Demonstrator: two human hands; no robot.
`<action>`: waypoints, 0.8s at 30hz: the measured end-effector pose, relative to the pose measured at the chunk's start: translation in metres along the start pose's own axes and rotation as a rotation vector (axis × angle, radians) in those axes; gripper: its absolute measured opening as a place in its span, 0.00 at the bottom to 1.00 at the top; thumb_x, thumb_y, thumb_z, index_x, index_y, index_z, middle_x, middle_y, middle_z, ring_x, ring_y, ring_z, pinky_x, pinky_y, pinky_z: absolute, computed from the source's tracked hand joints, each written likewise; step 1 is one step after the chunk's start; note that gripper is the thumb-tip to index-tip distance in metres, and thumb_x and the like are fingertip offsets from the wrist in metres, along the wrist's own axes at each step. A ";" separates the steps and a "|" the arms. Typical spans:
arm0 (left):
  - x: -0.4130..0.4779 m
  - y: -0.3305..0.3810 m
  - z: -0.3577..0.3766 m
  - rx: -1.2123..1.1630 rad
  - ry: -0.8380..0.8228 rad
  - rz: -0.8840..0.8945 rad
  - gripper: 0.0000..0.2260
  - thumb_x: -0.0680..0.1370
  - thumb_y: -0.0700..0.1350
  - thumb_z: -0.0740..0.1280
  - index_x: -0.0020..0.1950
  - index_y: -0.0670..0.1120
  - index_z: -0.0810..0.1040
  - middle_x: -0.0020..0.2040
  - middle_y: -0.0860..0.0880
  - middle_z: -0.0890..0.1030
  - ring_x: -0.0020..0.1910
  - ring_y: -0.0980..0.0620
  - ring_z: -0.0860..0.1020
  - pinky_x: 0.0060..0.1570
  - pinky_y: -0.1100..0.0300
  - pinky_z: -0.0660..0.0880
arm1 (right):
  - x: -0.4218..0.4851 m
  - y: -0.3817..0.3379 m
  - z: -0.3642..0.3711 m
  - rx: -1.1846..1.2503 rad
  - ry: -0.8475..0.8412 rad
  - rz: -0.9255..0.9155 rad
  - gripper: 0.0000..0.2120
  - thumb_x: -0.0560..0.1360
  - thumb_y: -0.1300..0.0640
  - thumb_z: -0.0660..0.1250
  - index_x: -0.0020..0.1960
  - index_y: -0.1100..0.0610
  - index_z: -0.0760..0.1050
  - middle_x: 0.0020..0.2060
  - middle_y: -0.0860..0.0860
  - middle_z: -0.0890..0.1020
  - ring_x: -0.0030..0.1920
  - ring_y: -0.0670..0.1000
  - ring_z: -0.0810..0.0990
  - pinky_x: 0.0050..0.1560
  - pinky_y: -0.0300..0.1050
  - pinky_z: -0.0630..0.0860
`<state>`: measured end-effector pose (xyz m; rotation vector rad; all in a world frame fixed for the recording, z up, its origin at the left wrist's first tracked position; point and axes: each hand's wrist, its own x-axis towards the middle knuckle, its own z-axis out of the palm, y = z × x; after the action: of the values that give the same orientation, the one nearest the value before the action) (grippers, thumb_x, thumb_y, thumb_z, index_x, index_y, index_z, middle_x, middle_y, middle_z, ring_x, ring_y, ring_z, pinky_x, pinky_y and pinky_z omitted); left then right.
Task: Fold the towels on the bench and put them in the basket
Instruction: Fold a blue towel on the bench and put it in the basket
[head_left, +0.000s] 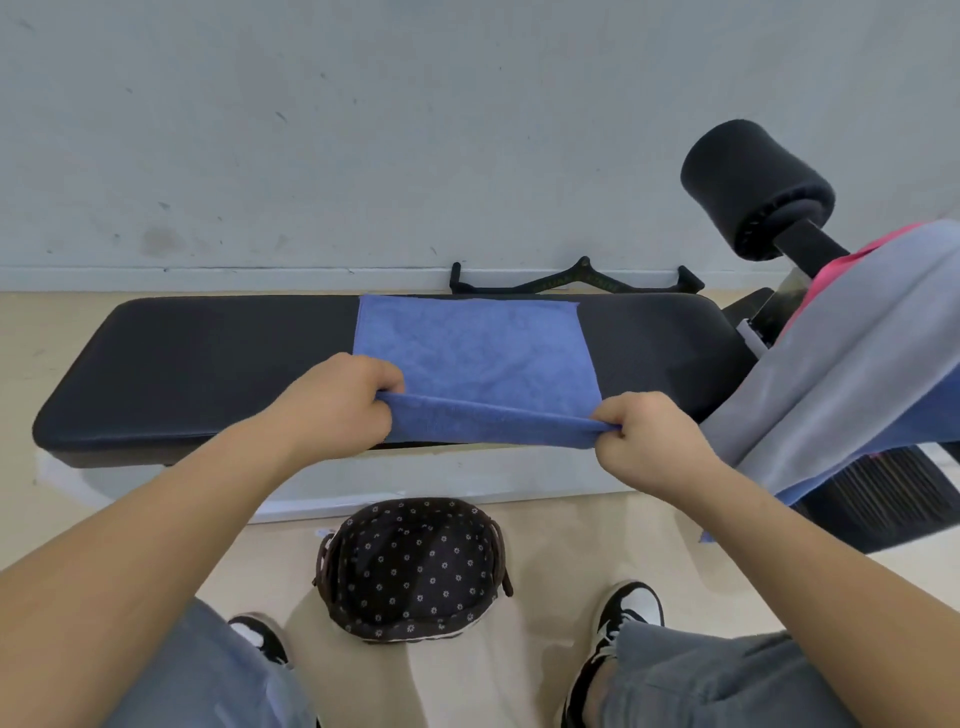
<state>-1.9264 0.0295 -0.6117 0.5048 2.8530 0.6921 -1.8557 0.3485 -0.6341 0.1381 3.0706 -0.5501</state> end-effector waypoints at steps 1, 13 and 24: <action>-0.002 0.000 -0.002 -0.049 -0.028 -0.018 0.13 0.70 0.32 0.60 0.31 0.48 0.73 0.28 0.53 0.74 0.31 0.51 0.70 0.32 0.59 0.66 | 0.000 -0.001 -0.005 0.072 -0.030 0.016 0.05 0.65 0.65 0.61 0.31 0.62 0.67 0.26 0.54 0.66 0.31 0.53 0.62 0.33 0.48 0.60; 0.020 -0.022 -0.006 -0.491 0.191 -0.259 0.09 0.77 0.38 0.65 0.46 0.48 0.82 0.43 0.51 0.83 0.42 0.51 0.79 0.39 0.58 0.74 | 0.058 -0.016 -0.016 0.701 0.008 0.516 0.09 0.77 0.60 0.60 0.41 0.63 0.72 0.37 0.59 0.76 0.38 0.58 0.75 0.37 0.48 0.74; 0.106 -0.051 0.020 -0.424 0.355 -0.316 0.06 0.80 0.45 0.66 0.47 0.44 0.79 0.42 0.44 0.82 0.38 0.48 0.76 0.39 0.54 0.74 | 0.126 0.002 0.017 0.412 0.117 0.334 0.12 0.80 0.50 0.62 0.44 0.56 0.76 0.35 0.52 0.79 0.36 0.53 0.76 0.38 0.49 0.72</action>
<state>-2.0347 0.0329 -0.6617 -0.1444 2.8565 1.3851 -1.9811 0.3551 -0.6552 0.6941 2.8930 -1.1697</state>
